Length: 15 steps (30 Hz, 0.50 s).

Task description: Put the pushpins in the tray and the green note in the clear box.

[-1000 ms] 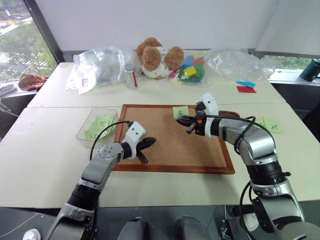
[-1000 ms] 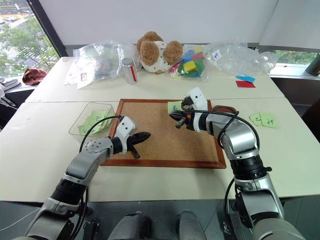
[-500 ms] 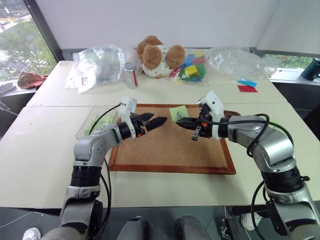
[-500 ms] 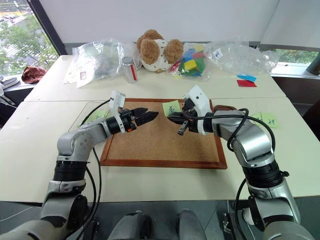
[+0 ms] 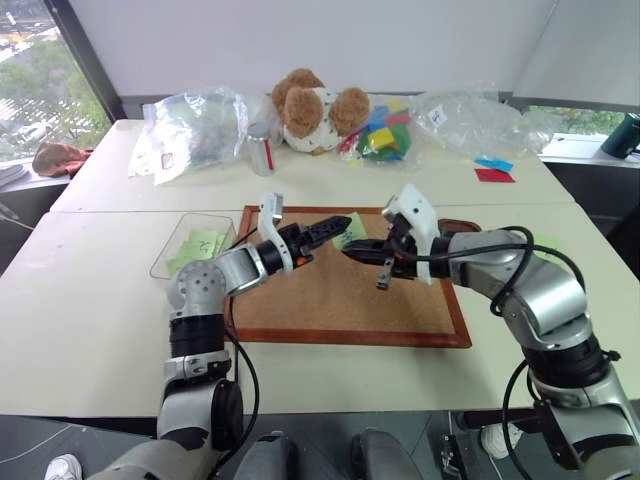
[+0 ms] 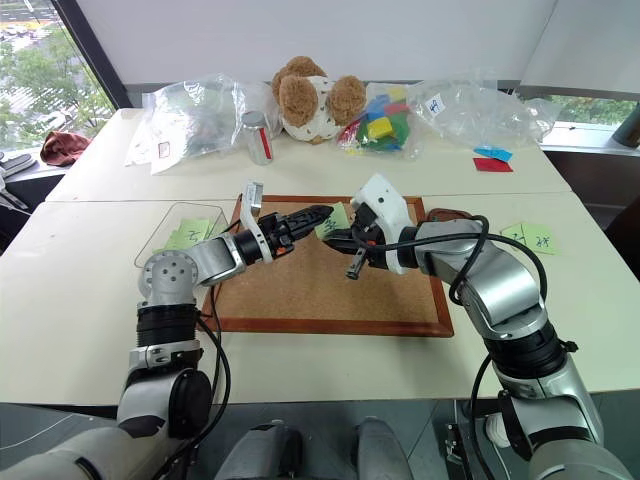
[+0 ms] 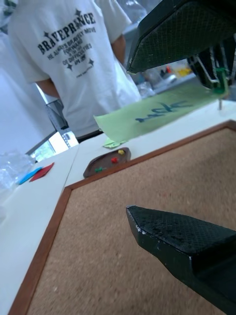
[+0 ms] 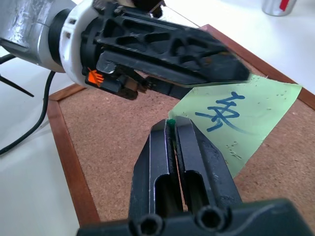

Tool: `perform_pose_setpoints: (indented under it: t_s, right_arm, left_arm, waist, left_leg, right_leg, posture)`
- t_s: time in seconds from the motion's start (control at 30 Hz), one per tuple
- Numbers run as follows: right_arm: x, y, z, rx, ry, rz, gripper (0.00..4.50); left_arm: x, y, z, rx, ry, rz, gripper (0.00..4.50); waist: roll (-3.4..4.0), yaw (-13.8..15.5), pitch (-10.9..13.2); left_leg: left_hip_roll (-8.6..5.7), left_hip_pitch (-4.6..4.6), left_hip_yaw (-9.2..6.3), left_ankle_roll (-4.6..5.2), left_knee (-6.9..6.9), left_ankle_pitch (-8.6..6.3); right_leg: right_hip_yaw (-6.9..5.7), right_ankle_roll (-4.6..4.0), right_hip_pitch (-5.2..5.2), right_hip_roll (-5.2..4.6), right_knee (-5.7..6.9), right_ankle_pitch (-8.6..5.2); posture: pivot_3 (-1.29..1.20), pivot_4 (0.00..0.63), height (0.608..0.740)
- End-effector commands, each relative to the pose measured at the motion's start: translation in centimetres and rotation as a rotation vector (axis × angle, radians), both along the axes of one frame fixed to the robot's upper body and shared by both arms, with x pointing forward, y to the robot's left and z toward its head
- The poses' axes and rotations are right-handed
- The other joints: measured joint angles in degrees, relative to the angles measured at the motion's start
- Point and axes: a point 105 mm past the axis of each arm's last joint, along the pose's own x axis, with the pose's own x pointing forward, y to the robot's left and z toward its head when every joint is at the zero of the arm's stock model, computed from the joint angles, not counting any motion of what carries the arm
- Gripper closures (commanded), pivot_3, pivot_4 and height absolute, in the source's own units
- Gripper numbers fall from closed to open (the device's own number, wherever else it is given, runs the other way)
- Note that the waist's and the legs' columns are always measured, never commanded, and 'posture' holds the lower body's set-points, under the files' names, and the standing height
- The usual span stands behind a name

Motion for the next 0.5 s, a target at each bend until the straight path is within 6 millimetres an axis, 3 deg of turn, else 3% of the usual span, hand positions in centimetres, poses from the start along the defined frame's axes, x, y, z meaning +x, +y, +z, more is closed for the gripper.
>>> perform_pose_setpoints:
  t_s: [0.03,0.3,0.33,0.37,0.5]
  right_arm:
    - [-0.58,0.53,1.14,-0.002,-0.054,0.034,4.5]
    - [-0.59,0.63,1.17,-0.007,-0.062,0.035,4.5]
    - [-0.56,0.63,1.22,-0.008,-0.065,0.034,4.5]
    - [-0.55,0.65,1.29,-0.007,-0.067,0.033,4.5]
    - [-0.53,0.61,1.62,-0.005,-0.077,0.033,4.5]
  left_arm:
    - [-0.49,-0.61,1.33,-0.041,-0.012,-0.035,0.11]
    - [-0.88,-1.05,1.07,-0.073,0.062,-0.045,0.11]
    - [-0.93,-1.08,1.02,-0.078,0.069,-0.046,0.6]
    - [-1.02,-1.12,0.95,-0.08,0.074,-0.047,0.81]
    - [-1.19,-1.3,0.76,-0.097,0.098,-0.044,2.78]
  waist:
    - [0.0,0.0,0.0]
    - [0.0,0.0,0.0]
    - [0.0,0.0,0.0]
    - [0.0,0.0,0.0]
    - [0.0,0.0,0.0]
  left_leg:
    - [0.0,0.0,0.0,0.0,0.0,0.0]
    - [0.0,0.0,0.0,-0.02,0.0,0.01]
    - [0.0,0.0,0.0,-0.03,0.0,0.02]
    - [-0.01,0.0,0.0,-0.03,0.0,0.02]
    - [-0.01,0.0,0.0,-0.04,0.01,0.02]
  right_leg:
    - [0.0,0.0,-0.01,0.0,0.0,0.0]
    - [0.0,0.0,-0.01,0.0,0.02,0.0]
    - [0.0,0.0,-0.01,0.0,0.03,0.0]
    - [0.0,0.0,-0.01,0.0,0.03,0.0]
    - [0.01,0.0,-0.01,0.0,0.03,0.0]
  posture:
    - [0.0,0.15,0.74]
    - [0.0,0.15,0.74]
    - [0.0,0.15,0.74]
    - [0.0,0.15,0.74]
    - [0.0,0.15,0.74]
